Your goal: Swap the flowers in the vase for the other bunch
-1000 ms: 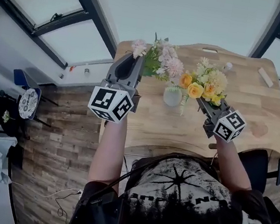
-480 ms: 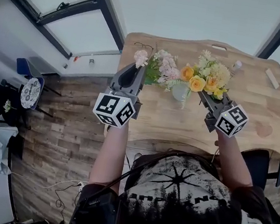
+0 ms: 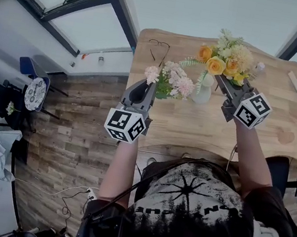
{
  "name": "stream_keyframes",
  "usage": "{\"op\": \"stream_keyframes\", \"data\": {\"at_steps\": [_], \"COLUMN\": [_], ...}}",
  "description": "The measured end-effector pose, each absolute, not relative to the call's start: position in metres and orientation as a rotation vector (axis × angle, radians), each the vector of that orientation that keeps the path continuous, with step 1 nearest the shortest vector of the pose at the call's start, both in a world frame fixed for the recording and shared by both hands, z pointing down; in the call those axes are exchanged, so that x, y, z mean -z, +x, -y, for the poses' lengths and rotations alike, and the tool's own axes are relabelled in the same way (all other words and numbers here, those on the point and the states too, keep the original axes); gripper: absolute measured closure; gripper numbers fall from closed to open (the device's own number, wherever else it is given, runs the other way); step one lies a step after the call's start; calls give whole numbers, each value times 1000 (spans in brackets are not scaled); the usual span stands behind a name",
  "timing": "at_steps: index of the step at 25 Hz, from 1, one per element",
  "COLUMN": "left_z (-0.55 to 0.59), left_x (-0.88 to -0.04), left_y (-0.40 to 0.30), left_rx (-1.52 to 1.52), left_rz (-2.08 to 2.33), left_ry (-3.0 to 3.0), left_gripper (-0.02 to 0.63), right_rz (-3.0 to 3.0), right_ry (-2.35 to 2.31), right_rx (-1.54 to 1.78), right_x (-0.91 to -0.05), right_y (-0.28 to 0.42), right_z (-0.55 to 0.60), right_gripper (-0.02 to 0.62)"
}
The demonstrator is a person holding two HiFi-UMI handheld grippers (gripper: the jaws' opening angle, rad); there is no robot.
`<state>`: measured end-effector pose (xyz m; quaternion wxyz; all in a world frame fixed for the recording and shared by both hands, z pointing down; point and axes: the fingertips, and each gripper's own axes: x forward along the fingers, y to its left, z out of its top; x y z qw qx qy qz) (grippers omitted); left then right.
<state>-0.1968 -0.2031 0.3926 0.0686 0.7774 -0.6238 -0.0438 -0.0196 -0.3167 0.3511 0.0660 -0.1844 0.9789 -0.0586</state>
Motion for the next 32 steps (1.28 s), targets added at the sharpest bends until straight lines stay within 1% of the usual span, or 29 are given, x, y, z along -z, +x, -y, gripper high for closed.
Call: {"op": "stream_keyframes", "data": {"at_steps": [8, 14, 18, 25, 32], "left_z": [191, 184, 184, 187, 193], "left_x": [-422, -443, -445, -451, -464], "left_y": [-202, -186, -192, -190, -188], "left_rx": [135, 111, 112, 85, 59], "left_rz": [1853, 1847, 1845, 1824, 1800], "left_ry": [2248, 2218, 2195, 2178, 2164], "left_gripper": [545, 545, 545, 545, 545], "right_rz": [-2954, -2924, -2943, -2934, -2943], "right_ry": [-496, -447, -413, -396, -409], "right_rx": [163, 163, 132, 196, 165], "right_x": [-356, -344, -340, -379, -410], "right_y": [-50, -48, -66, -65, -52], "right_z": [333, 338, 342, 347, 347], "right_gripper": [511, 511, 511, 511, 511]}}
